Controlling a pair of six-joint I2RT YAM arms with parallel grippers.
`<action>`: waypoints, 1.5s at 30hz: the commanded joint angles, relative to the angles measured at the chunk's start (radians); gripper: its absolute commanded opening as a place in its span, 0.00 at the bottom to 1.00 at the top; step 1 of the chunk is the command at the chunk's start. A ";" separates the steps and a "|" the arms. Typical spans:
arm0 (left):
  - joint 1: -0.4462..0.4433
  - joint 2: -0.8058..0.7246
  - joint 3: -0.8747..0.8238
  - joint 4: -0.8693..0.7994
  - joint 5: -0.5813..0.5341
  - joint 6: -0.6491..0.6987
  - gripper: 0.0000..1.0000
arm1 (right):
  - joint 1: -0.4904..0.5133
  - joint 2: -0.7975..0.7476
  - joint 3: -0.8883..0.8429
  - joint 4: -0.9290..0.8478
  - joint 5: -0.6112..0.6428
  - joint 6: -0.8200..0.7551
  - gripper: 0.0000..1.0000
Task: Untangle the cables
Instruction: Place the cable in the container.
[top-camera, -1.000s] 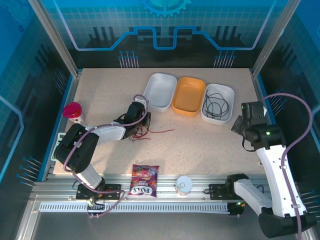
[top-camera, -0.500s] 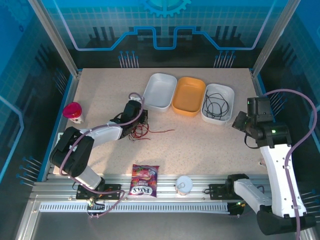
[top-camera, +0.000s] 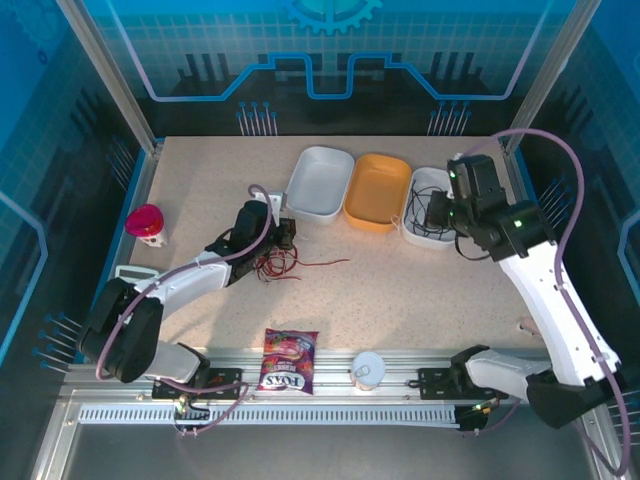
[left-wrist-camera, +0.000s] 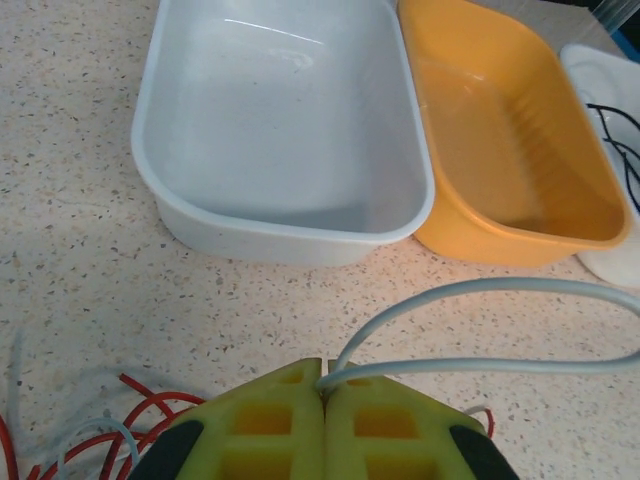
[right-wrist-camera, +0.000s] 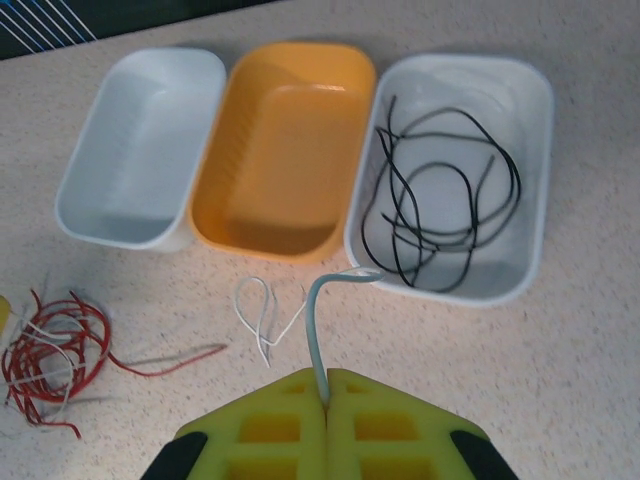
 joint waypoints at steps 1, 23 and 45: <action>0.006 -0.036 -0.019 -0.009 0.043 -0.027 0.00 | 0.034 0.070 0.088 0.052 0.061 -0.051 0.00; 0.005 -0.057 -0.069 0.033 0.208 -0.081 0.00 | 0.044 0.564 0.332 0.337 0.255 -0.225 0.00; 0.005 -0.038 -0.068 0.041 0.282 -0.111 0.00 | -0.016 0.829 0.262 0.294 -0.054 -0.128 0.30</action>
